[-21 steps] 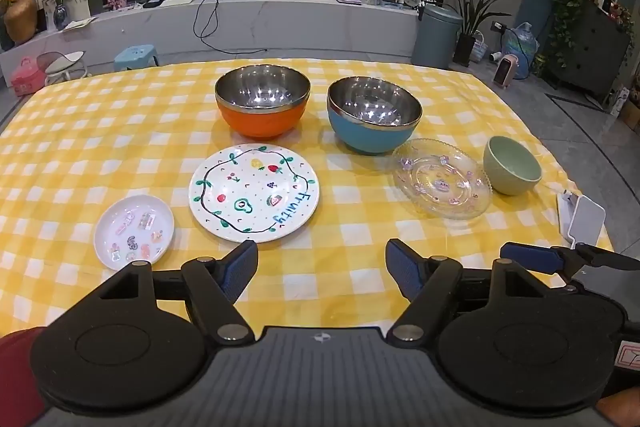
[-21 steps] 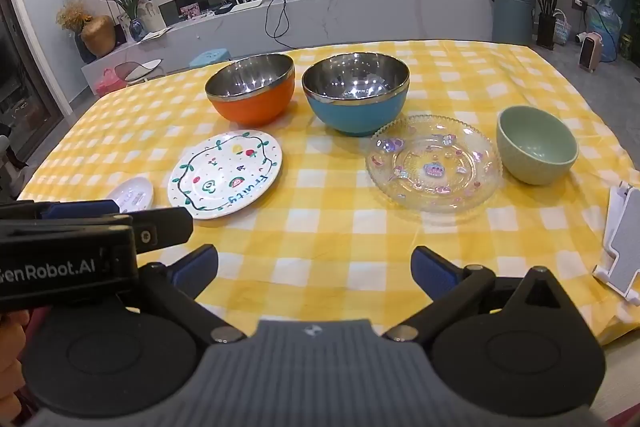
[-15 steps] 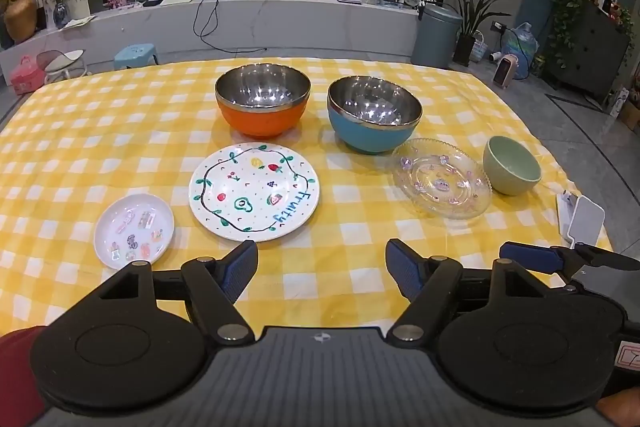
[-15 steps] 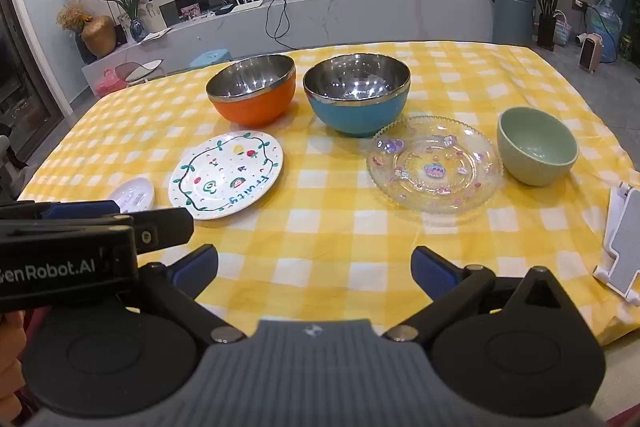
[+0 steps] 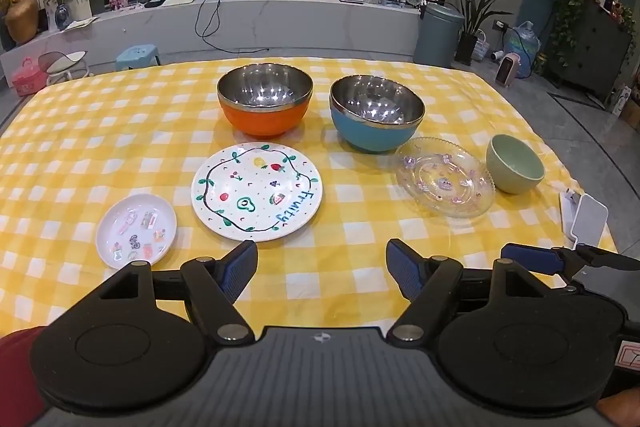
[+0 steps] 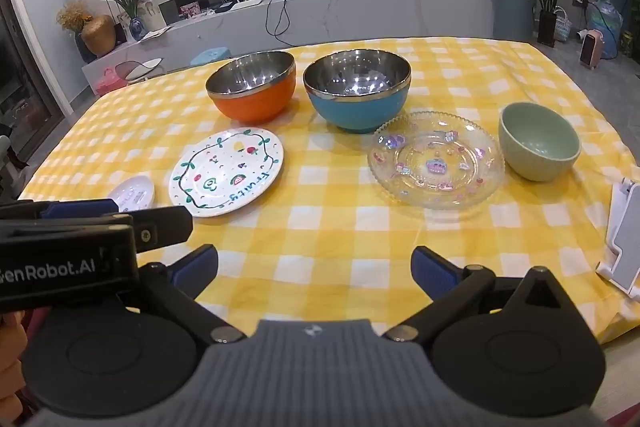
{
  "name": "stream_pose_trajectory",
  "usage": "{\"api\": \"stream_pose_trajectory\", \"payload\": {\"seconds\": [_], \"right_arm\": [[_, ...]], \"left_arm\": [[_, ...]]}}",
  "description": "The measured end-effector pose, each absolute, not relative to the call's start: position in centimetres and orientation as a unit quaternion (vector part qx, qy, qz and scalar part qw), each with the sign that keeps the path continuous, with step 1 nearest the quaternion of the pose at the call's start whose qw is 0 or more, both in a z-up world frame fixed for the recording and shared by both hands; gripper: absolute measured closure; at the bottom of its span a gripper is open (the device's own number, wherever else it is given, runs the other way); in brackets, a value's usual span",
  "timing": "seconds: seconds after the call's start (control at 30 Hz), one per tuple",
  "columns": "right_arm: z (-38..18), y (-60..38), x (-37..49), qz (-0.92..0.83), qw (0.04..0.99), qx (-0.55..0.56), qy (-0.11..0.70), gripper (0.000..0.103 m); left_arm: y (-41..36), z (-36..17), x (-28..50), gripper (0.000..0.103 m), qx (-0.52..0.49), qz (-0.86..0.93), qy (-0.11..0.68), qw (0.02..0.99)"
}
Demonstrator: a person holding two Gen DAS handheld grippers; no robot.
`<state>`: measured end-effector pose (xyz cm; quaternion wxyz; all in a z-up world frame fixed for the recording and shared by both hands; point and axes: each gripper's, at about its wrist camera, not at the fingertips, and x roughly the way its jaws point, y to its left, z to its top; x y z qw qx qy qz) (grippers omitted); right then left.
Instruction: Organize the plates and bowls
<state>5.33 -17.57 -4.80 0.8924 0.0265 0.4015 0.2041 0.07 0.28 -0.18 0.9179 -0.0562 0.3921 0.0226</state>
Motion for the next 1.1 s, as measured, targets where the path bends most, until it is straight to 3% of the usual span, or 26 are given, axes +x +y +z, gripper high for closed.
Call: {"api": "stream_pose_trajectory", "payload": {"seconds": [1.1], "right_arm": [[-5.74,-17.31,5.59,0.202,0.883,0.035,0.423,0.003]], "left_arm": [[-0.17,-0.65,0.05,0.017,-0.045,0.023,0.404,0.913]]}}
